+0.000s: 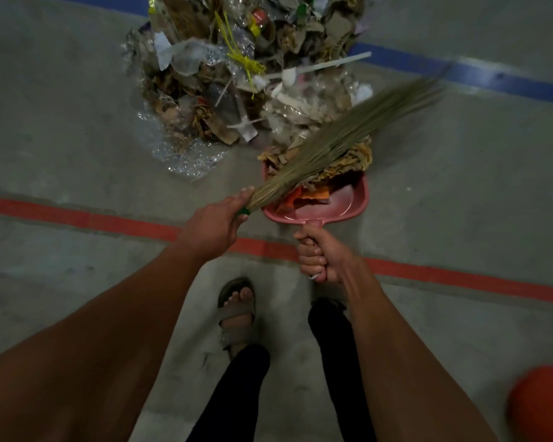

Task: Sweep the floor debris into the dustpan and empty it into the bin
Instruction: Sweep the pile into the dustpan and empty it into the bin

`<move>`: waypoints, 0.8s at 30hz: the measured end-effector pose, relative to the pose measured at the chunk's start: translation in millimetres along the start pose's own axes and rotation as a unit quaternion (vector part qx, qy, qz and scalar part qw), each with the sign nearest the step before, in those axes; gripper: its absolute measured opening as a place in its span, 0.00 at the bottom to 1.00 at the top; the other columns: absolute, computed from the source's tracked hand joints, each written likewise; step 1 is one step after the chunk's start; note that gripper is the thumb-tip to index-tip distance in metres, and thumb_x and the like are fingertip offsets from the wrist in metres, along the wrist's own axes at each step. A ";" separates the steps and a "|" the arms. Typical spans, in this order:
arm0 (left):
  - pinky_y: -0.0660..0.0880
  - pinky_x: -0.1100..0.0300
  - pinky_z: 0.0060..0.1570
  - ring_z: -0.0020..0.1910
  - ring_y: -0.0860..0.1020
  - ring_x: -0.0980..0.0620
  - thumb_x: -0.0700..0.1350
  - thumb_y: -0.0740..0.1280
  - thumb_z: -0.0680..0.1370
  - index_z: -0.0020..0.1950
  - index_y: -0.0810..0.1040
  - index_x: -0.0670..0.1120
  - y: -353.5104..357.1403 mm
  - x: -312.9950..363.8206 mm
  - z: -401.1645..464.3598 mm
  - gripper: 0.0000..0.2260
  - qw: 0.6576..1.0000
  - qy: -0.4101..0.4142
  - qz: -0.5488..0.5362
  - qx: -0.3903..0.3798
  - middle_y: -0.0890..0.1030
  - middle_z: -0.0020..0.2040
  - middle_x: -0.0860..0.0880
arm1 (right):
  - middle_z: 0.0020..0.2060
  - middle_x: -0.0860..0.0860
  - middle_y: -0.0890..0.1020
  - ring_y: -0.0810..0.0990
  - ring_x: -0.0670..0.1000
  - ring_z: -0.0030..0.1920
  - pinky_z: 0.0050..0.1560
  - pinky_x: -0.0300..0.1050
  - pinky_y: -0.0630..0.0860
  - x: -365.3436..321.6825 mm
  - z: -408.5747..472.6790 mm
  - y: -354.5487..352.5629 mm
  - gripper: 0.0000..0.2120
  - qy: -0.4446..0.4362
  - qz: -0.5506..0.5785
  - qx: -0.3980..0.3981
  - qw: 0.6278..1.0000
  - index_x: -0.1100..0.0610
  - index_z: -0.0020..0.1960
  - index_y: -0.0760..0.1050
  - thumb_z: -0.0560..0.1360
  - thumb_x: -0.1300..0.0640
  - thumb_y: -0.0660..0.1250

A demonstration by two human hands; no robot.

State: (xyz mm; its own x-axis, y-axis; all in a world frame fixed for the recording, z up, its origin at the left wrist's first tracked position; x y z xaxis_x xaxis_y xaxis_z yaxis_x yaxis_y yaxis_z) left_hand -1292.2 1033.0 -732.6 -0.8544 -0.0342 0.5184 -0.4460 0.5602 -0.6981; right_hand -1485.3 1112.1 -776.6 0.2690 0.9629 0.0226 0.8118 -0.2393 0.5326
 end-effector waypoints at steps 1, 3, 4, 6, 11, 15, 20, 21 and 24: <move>0.76 0.49 0.59 0.67 0.78 0.42 0.47 0.64 0.84 0.83 0.59 0.57 -4.9 12.1 -6.7 0.28 1.000 0.006 -0.001 -0.003 0.72 0.77 0.51 | 0.18 0.45 0.58 0.53 0.43 0.15 0.19 0.33 0.50 3.0 -13.2 1.2 0.20 -0.004 0.003 -0.003 1.000 0.51 0.28 0.60 0.77 0.59 0.61; 0.78 0.48 0.58 0.68 0.77 0.42 0.48 0.63 0.85 0.83 0.55 0.60 -12.4 34.6 -18.1 0.29 1.000 0.026 0.008 -0.012 0.67 0.80 0.53 | 0.18 0.45 0.57 0.52 0.44 0.15 0.20 0.34 0.49 6.8 -34.7 1.5 0.20 -0.013 0.004 -0.002 1.000 0.51 0.29 0.59 0.77 0.59 0.62; 0.79 0.47 0.55 0.66 0.78 0.42 0.48 0.62 0.85 0.83 0.52 0.62 -17.7 48.1 -25.4 0.30 0.999 0.040 0.016 -0.016 0.63 0.82 0.54 | 0.18 0.46 0.57 0.52 0.44 0.15 0.20 0.34 0.49 7.3 -48.7 3.0 0.20 -0.018 0.001 0.003 1.000 0.51 0.29 0.59 0.77 0.59 0.61; 0.81 0.47 0.49 0.60 0.81 0.38 0.48 0.60 0.85 0.83 0.49 0.64 -27.9 72.0 -38.4 0.31 0.997 0.068 0.036 -0.023 0.57 0.83 0.56 | 0.18 0.46 0.57 0.52 0.44 0.16 0.20 0.34 0.49 7.2 -74.4 8.6 0.21 -0.025 -0.003 0.007 1.000 0.51 0.29 0.59 0.79 0.59 0.60; 0.79 0.48 0.49 0.60 0.81 0.40 0.46 0.60 0.86 0.83 0.48 0.65 -60.5 114.3 -65.6 0.31 0.996 0.077 0.030 -0.032 0.54 0.84 0.56 | 0.19 0.46 0.58 0.53 0.44 0.16 0.20 0.35 0.49 10.6 -128.0 29.5 0.20 -0.044 -0.003 -0.012 0.999 0.52 0.32 0.57 0.79 0.58 0.61; 0.79 0.48 0.51 0.60 0.81 0.40 0.46 0.61 0.86 0.83 0.48 0.65 -84.7 144.2 -83.7 0.32 0.994 0.092 0.038 -0.044 0.55 0.84 0.55 | 0.19 0.46 0.58 0.52 0.44 0.16 0.18 0.34 0.53 21.2 -164.0 44.7 0.18 -0.061 0.014 -0.026 0.998 0.51 0.37 0.54 0.79 0.59 0.60; 0.78 0.49 0.53 0.63 0.80 0.41 0.47 0.60 0.86 0.82 0.46 0.68 -107.0 181.5 -107.3 0.32 0.989 0.124 0.055 -0.061 0.56 0.84 0.56 | 0.19 0.46 0.57 0.50 0.44 0.17 0.19 0.34 0.50 37.8 -214.2 61.3 0.19 -0.091 0.047 -0.017 0.995 0.51 0.36 0.51 0.79 0.59 0.60; 0.78 0.49 0.53 0.63 0.80 0.41 0.47 0.60 0.86 0.82 0.46 0.68 -110.1 190.5 -112.0 0.32 0.987 0.132 0.062 -0.069 0.56 0.84 0.56 | 0.19 0.46 0.57 0.49 0.45 0.17 0.20 0.34 0.49 41.9 -225.9 63.5 0.19 -0.098 0.057 -0.013 0.994 0.51 0.35 0.52 0.79 0.60 0.59; 0.80 0.47 0.54 0.65 0.79 0.41 0.47 0.60 0.86 0.82 0.46 0.67 -116.2 217.6 -124.8 0.32 0.982 0.154 0.073 -0.085 0.56 0.84 0.56 | 0.18 0.46 0.57 0.46 0.46 0.19 0.20 0.34 0.48 55.7 -255.8 64.5 0.21 -0.112 0.084 0.002 0.990 0.51 0.29 0.61 0.80 0.60 0.58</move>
State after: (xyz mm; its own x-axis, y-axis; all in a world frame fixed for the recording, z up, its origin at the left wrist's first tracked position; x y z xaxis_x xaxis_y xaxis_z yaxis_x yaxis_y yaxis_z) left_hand -1393.1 1063.7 -477.1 -0.7736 0.2932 0.5617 -0.2510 0.6722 -0.6966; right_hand -1550.5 1182.2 -524.6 0.5091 0.8572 -0.0778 0.7476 -0.3956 0.5335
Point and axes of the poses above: each hand's wrist, its own z-axis towards the middle knuckle, its own y-axis out of the palm, x = y × z, the point moved 9 cm from there along z, towards the middle knuckle
